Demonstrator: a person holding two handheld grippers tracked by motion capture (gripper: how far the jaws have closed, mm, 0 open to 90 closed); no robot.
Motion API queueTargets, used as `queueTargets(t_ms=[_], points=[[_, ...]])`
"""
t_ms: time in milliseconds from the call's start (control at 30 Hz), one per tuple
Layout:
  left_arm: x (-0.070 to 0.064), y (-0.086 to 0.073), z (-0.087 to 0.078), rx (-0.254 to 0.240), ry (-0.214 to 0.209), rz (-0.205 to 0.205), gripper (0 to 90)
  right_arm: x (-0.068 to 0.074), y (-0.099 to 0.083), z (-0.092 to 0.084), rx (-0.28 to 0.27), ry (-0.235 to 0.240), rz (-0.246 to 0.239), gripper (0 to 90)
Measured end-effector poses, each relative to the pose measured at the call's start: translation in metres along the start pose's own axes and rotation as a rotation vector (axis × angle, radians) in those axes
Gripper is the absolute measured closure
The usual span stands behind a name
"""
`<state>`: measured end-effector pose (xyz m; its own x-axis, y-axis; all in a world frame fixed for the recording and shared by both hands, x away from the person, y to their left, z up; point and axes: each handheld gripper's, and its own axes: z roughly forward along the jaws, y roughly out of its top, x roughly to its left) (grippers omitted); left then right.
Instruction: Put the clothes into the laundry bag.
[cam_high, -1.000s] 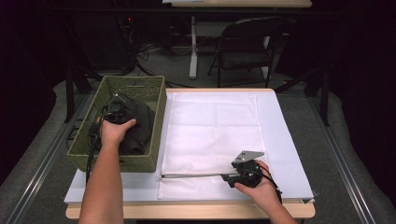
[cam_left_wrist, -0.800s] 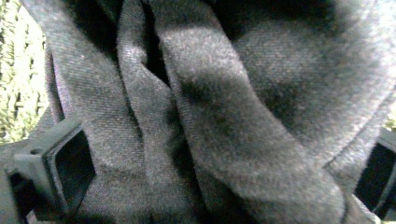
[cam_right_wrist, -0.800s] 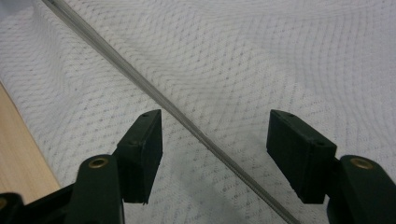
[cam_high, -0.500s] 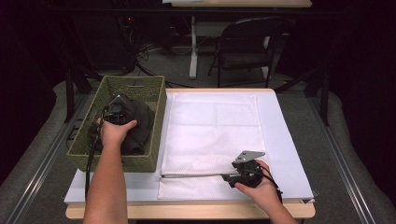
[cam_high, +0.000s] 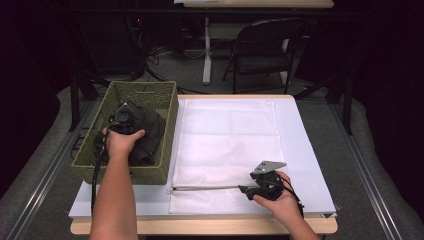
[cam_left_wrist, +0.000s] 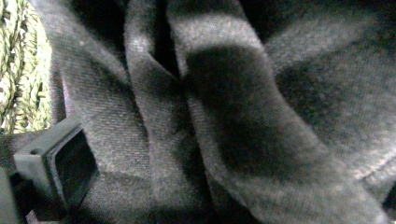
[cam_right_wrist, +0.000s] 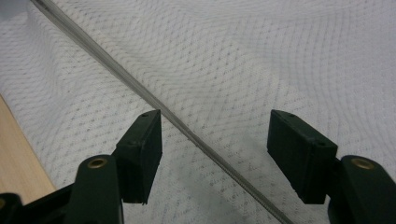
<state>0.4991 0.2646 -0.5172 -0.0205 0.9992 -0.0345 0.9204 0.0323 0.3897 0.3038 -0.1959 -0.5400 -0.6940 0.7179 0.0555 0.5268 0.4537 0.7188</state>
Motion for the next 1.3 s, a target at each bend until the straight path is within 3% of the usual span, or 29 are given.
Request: queueTargets(t_ms=[333, 567, 700, 833, 1000, 1300], points=[[0.0008, 0.0001, 0.0043, 0.011, 0.002, 0.016, 0.9, -0.0002, 0.0005, -0.0008, -0.003, -0.002, 0.001, 35.7], [0.0033, 0.0004, 0.0045, 0.026, -0.017, 0.006, 11.8, -0.0016, 0.0006, -0.0033, -0.016, -0.010, 0.004, 35.6], [0.0027, 0.0015, 0.0037, 0.029, -0.007, -0.004, 14.0, -0.0026, 0.0003, -0.0037, -0.012, -0.011, 0.010, 35.6], [0.0004, 0.0043, 0.0057, 0.044, 0.019, 0.007, 11.2, -0.0024, 0.0005, -0.0031, -0.012, -0.011, 0.007, 35.6], [-0.0003, 0.0045, 0.0073, 0.036, 0.021, -0.002, 8.7, -0.0010, 0.0007, -0.0023, -0.009, -0.009, 0.006, 35.6], [0.0034, 0.0052, 0.0107, 0.036, -0.009, -0.019, 4.9, -0.0016, 0.0009, -0.0026, -0.012, -0.007, 0.003, 35.6]])
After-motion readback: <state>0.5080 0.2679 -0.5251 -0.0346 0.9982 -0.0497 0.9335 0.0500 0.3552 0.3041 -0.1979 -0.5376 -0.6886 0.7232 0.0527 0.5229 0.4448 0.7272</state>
